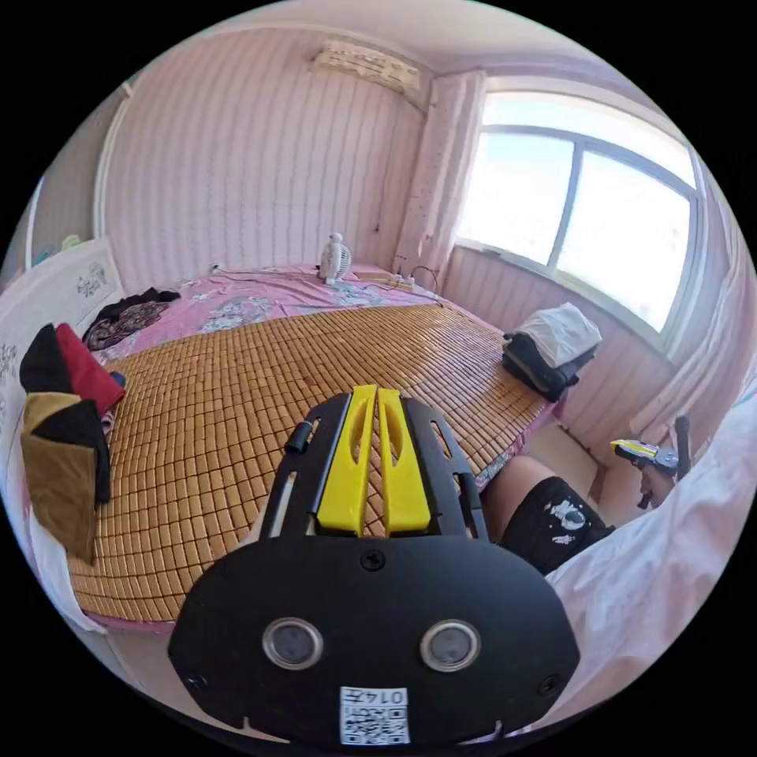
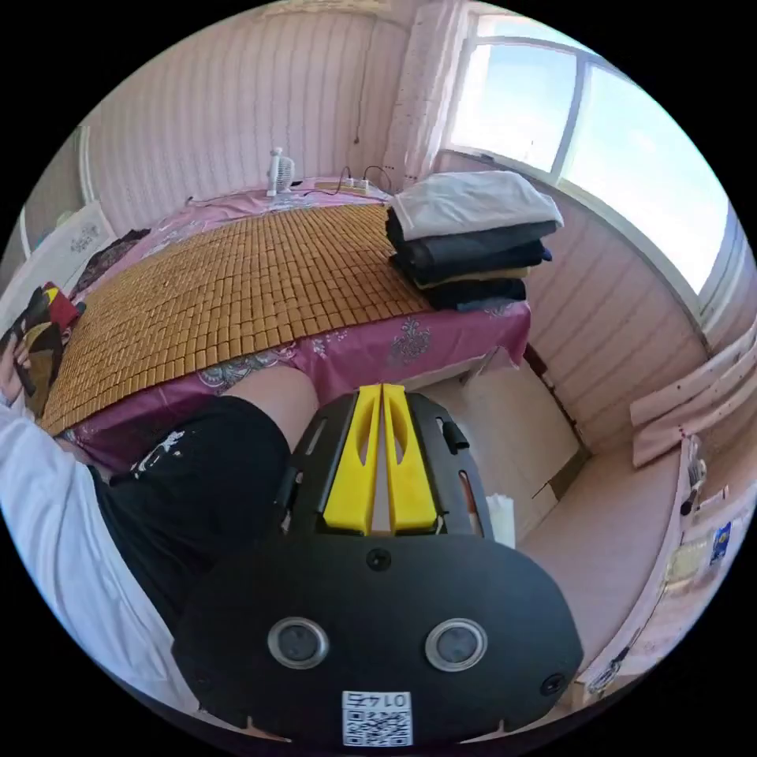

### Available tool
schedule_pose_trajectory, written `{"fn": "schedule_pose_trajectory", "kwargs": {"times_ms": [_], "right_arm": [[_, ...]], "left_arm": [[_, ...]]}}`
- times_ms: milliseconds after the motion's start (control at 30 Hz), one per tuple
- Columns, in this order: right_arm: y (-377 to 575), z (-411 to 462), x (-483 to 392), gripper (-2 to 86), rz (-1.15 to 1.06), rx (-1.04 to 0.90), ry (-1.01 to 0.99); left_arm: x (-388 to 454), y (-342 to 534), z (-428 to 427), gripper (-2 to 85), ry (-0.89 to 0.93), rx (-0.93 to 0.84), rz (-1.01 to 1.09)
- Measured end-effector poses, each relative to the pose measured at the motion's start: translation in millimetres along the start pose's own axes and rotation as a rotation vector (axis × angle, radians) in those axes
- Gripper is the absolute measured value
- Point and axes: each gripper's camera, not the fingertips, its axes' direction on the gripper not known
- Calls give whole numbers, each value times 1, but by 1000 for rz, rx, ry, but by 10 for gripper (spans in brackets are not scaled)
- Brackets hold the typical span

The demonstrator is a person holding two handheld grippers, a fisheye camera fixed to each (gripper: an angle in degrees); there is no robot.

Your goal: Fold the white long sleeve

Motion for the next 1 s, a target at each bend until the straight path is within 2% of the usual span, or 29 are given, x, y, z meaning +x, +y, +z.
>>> {"fn": "schedule_pose_trajectory", "kwargs": {"times_ms": [167, 233, 333, 433, 567, 633, 733, 1000], "right_arm": [[-77, -21, -98, -2, -316, 247, -247], [-104, -40, -162, -1, -464, 351, -363], [-114, -60, -252, 3, -673, 402, -546], [-100, -74, -346, 17, -912, 349, -743], [-50, -100, -457, 75, -1243, 299, -802], [-9, -117, -516, 88, -1466, 327, -826], [26, -127, -581, 91, -1652, 377, -795], [36, -119, -748, 107, -1925, 260, -816]], "left_arm": [[-33, 44, -84, -10, -109, 180, -91], [-42, 66, -114, -10, -175, 203, -109], [-68, 114, -165, -9, -313, 208, -217], [-98, 177, -216, -7, -424, 210, -412], [-127, 272, -272, 11, -583, 224, -702], [-138, 309, -289, 30, -624, 243, -814], [-162, 355, -306, 61, -630, 262, -948], [-261, 400, -319, 105, -648, 385, -1109]]}}
